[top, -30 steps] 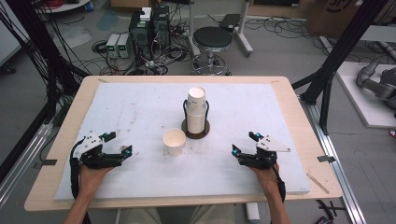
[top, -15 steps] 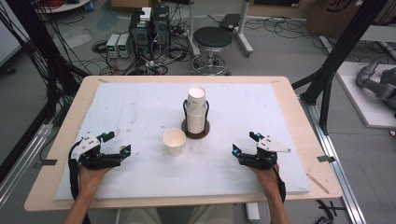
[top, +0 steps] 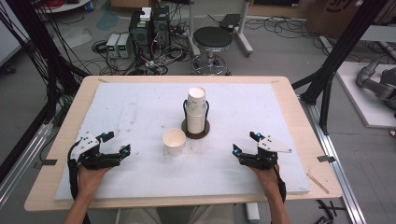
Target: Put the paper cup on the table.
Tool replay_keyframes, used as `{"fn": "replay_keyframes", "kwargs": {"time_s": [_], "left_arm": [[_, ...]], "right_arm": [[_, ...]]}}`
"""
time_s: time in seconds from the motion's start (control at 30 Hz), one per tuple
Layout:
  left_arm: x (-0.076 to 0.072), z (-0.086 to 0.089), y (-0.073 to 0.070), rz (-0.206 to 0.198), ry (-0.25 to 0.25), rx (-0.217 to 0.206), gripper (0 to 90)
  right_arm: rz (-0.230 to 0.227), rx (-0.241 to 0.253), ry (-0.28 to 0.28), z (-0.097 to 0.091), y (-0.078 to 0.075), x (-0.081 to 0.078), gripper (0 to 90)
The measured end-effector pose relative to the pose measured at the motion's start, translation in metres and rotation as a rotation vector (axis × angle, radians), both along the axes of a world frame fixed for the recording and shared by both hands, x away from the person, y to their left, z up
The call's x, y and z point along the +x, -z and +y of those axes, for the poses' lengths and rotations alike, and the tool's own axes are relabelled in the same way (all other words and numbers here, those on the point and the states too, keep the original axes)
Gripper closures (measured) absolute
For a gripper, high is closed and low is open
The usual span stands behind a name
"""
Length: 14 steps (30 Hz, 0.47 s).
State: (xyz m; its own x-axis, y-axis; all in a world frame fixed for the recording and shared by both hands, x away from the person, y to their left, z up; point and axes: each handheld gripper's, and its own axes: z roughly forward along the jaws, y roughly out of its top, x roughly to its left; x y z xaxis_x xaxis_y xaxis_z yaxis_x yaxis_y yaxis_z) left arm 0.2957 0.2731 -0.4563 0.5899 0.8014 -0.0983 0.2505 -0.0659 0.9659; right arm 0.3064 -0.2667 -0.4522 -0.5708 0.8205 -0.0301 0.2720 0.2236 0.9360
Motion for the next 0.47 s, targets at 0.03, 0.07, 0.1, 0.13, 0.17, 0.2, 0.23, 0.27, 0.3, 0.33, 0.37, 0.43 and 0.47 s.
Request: {"fn": "replay_keyframes", "kwargs": {"time_s": [0.03,0.07,0.1,0.13,0.17,0.2,0.23,0.27,0.3,0.33,0.37,0.43,0.47], "left_arm": [[-0.0001,0.0000,0.0000,0.000,0.000,0.000,8.9],[-0.0001,0.0000,0.0000,0.000,0.000,0.000,8.9],[0.0000,0.0001,0.0000,0.000,0.000,-0.001,8.9],[0.0000,0.0001,0.0000,0.000,0.000,-0.001,8.8],[-0.0002,0.0000,0.0000,-0.001,-0.001,-0.001,8.9],[-0.0002,0.0000,0.0000,-0.001,-0.001,-0.001,8.9],[0.0000,0.0000,0.0000,0.000,0.000,0.000,8.9],[0.0000,0.0000,0.0000,0.000,0.000,0.000,8.9],[-0.0001,0.0004,0.0000,0.002,-0.002,-0.001,8.9],[-0.0001,0.0003,0.0000,0.002,-0.003,-0.002,8.9],[-0.0001,0.0002,0.0000,0.000,-0.002,-0.001,8.9],[-0.0001,-0.0002,0.0000,-0.001,-0.004,0.001,8.9],[-0.0001,-0.0002,0.0000,-0.001,-0.004,0.001,8.9]], "right_arm": [[0.000,0.000,0.000,0.0000,0.0001,0.0000,15.5],[0.000,0.001,-0.001,-0.0002,0.0000,0.0000,15.5],[0.000,0.006,-0.001,-0.0002,0.0000,-0.0001,15.5],[0.000,0.006,-0.001,-0.0002,0.0000,-0.0001,15.5],[-0.004,0.008,0.001,-0.0009,0.0001,-0.0001,15.5],[-0.004,0.008,0.001,-0.0009,0.0001,-0.0001,15.5],[-0.004,0.008,0.002,-0.0010,0.0001,-0.0001,15.5],[-0.004,0.008,0.002,-0.0010,0.0001,-0.0001,15.5],[-0.002,0.008,0.001,-0.0009,0.0001,-0.0001,15.5],[-0.006,0.007,0.001,-0.0010,0.0001,0.0001,15.5],[-0.006,0.008,-0.001,-0.0012,0.0002,0.0001,15.5],[-0.007,0.015,0.000,-0.0021,0.0001,0.0000,15.5],[-0.007,0.020,0.001,-0.0023,0.0002,-0.0001,15.5]]}}
